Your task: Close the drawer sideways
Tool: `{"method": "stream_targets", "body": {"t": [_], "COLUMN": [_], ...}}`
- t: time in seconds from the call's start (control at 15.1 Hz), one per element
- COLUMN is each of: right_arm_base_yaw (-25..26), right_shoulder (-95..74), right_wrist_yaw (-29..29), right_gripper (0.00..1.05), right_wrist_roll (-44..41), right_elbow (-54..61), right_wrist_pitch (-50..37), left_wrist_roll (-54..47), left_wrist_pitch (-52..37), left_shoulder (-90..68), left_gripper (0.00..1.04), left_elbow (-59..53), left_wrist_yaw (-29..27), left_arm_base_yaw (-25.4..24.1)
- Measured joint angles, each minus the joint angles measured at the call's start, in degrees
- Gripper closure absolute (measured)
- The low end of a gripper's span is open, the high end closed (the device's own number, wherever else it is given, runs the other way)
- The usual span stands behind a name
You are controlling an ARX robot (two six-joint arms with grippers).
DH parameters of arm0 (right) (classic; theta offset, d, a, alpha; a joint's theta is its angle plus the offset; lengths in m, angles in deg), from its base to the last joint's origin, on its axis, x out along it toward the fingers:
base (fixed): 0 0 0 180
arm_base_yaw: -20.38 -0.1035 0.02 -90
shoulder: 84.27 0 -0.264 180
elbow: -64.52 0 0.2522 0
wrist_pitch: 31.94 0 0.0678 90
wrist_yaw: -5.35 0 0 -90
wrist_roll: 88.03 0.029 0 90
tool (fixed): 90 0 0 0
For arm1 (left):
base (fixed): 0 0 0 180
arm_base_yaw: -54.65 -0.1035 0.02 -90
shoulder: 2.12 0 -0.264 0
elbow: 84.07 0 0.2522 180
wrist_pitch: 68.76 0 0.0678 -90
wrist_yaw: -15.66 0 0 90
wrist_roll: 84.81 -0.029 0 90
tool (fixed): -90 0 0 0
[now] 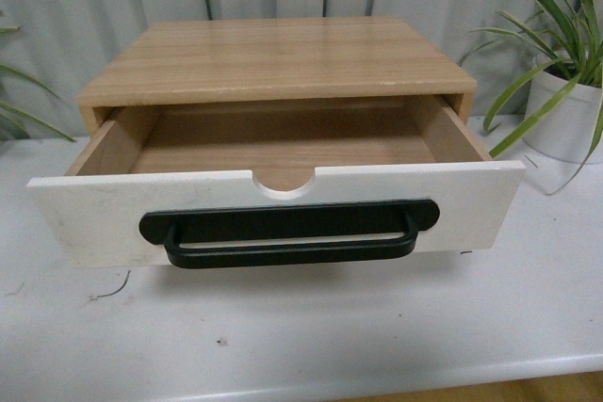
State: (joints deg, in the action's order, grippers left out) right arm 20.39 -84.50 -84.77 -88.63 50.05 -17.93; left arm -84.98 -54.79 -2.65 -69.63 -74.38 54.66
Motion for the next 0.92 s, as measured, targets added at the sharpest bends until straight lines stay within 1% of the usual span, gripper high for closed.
{"method": "stream_targets", "body": {"t": [0.92], "right_arm_base_yaw": [0.00], "right_shoulder": [0.00], "right_wrist_yaw": [0.00], "right_gripper": [0.06], "right_wrist_roll": [0.00], "right_elbow": [0.00], "right_wrist_pitch": [0.00], "left_wrist_roll": [0.00], "left_wrist_pitch": [0.00], "left_shoulder": [0.00], "left_gripper": [0.07], "left_elbow": [0.00], "left_wrist_yaw": [0.00], "left_arm_base_yaw": [0.00]}}
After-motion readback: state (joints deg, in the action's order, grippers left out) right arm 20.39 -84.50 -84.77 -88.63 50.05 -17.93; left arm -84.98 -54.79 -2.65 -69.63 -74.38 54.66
